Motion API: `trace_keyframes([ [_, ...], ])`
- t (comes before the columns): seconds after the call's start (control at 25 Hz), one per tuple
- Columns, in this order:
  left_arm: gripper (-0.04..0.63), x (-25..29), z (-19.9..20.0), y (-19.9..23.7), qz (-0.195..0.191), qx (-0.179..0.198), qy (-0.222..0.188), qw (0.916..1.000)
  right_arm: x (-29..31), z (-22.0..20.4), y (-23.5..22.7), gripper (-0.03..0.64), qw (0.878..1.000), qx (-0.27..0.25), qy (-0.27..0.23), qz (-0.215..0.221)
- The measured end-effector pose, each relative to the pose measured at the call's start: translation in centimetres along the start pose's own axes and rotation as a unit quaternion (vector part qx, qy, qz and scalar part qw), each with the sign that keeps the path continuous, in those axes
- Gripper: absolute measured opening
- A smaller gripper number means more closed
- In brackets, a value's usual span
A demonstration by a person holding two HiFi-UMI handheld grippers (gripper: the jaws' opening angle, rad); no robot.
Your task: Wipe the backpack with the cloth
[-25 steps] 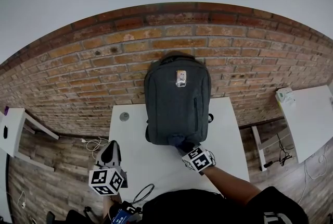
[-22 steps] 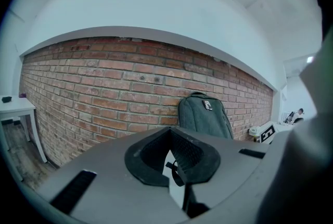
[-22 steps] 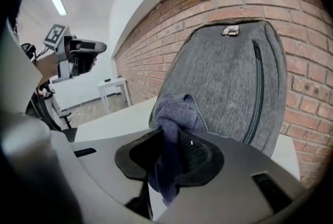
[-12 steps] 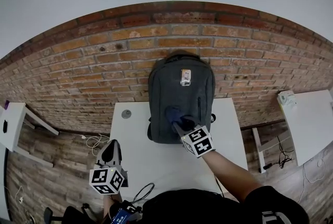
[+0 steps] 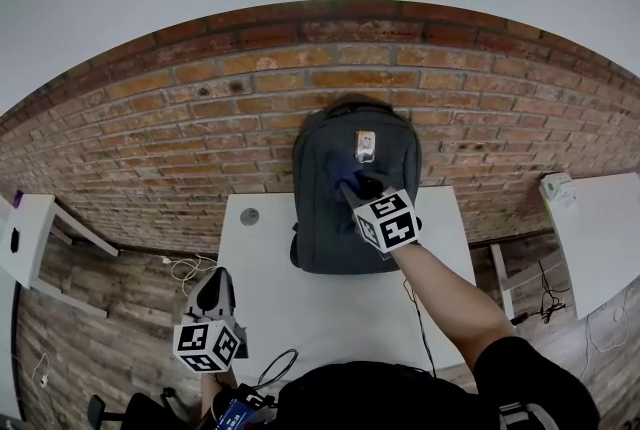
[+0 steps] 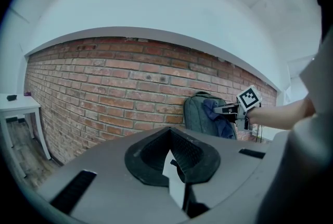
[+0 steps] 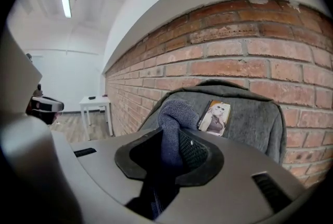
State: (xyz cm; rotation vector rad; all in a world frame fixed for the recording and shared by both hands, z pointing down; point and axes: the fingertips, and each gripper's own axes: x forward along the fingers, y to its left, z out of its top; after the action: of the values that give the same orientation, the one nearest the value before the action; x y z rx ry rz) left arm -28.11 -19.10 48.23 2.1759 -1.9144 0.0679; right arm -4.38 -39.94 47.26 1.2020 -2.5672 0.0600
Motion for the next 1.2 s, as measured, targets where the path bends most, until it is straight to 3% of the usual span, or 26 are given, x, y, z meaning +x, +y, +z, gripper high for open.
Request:
trace_keyframes([
  [0.28, -0.006, 0.0, 0.1, 0.2, 0.004, 0.002, 0.002, 1.0, 1.9, 3.2, -2.4, 0.087, 0.999, -0.04, 0.0, -0.014],
  [0.68, -0.006, -0.1, 0.4, 0.7, 0.014, 0.001, -0.004, 0.9999, 4.0, 7.6, -5.2, 0.087, 0.999, -0.009, -0.011, -0.037],
  [1.2, -0.006, -0.5, 0.6, 0.9, 0.017, 0.0, -0.005, 0.9998, 4.8, 8.1, -2.5, 0.086, 1.0, -0.029, -0.003, 0.0],
])
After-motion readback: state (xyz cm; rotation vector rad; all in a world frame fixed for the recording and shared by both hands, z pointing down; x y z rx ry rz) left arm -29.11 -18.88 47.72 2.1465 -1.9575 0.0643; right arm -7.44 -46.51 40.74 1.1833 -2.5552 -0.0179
